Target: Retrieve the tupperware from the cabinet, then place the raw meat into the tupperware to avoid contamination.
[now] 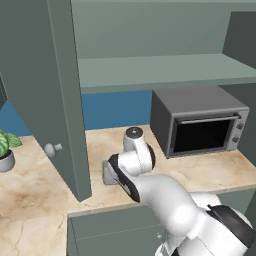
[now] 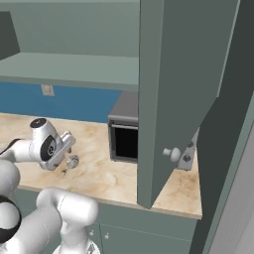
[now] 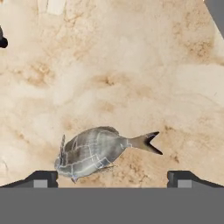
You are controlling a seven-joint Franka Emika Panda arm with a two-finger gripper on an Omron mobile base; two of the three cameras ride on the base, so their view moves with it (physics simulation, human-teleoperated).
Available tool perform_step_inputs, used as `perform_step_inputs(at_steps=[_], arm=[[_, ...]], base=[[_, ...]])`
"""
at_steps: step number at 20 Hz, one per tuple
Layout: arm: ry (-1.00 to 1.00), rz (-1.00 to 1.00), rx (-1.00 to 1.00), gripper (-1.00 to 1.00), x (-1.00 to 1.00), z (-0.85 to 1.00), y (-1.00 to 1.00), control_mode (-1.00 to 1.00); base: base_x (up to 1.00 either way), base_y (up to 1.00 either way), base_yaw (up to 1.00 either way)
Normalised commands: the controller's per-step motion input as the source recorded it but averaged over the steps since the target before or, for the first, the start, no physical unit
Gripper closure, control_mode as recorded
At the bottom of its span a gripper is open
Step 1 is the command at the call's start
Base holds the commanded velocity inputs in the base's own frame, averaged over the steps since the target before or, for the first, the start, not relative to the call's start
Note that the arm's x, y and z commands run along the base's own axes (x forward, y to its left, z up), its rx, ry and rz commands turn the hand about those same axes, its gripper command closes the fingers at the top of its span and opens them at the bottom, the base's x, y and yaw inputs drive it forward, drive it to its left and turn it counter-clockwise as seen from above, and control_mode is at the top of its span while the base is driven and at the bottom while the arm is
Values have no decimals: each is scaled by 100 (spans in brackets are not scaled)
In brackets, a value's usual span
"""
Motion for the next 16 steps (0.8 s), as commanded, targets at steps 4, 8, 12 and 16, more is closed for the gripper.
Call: perform_step_inputs(at_steps=[4,8,12,16], arm=[[2,-22,4,-100,5,23,-29,-100],[11,8,0,-100,19,7,-2,-100],[1,10,13,-100,0,10,-33,-100],[0,34,9,-100,0,12,-17,-100]], base=[[0,0,0],[0,0,0],[0,0,0],[0,0,0]])
